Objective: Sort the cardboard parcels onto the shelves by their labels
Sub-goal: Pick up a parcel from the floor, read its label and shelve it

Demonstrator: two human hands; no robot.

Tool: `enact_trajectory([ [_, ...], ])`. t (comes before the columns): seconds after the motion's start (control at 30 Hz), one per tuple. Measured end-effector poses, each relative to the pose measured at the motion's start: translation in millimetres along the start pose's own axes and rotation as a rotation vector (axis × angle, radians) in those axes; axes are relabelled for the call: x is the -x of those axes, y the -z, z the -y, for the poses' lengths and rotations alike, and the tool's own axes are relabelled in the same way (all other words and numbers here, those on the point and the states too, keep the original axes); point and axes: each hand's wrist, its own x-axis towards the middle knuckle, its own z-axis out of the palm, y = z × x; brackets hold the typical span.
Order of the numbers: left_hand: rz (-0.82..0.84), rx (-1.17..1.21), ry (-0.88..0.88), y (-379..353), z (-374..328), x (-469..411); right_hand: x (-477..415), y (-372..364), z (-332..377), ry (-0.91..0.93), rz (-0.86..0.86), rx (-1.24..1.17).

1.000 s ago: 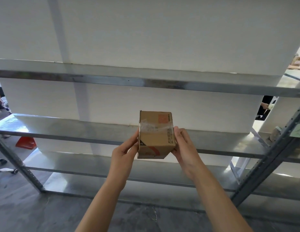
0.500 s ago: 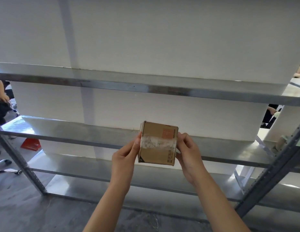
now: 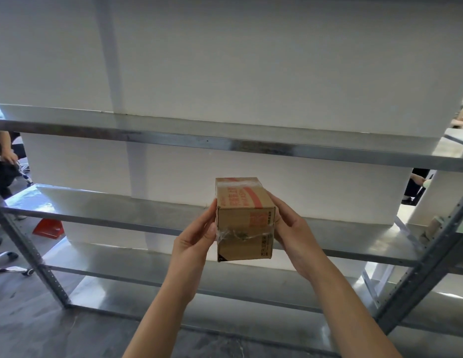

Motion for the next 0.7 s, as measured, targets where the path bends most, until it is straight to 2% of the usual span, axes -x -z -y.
enact_trajectory([
  [0.23, -0.062, 0.057, -0.051, -11.3, -16.4, -3.2, 6.1, 3.0, 1.1, 0.022, 0.041, 0.059],
  [0.4, -0.013, 0.056, -0.051, -18.9, -22.1, -4.0, 7.7, 7.8, 8.8, 0.035, 0.045, 0.085],
  [0.57, 0.011, 0.172, 0.005, -28.1, -16.3, -8.2, 11.4, 6.8, 14.4, 0.104, 0.057, 0.001],
  [0.7, -0.057, 0.29, 0.039, -34.0, -9.0, -11.8, 12.6, 3.5, 22.5, 0.083, 0.052, -0.087],
])
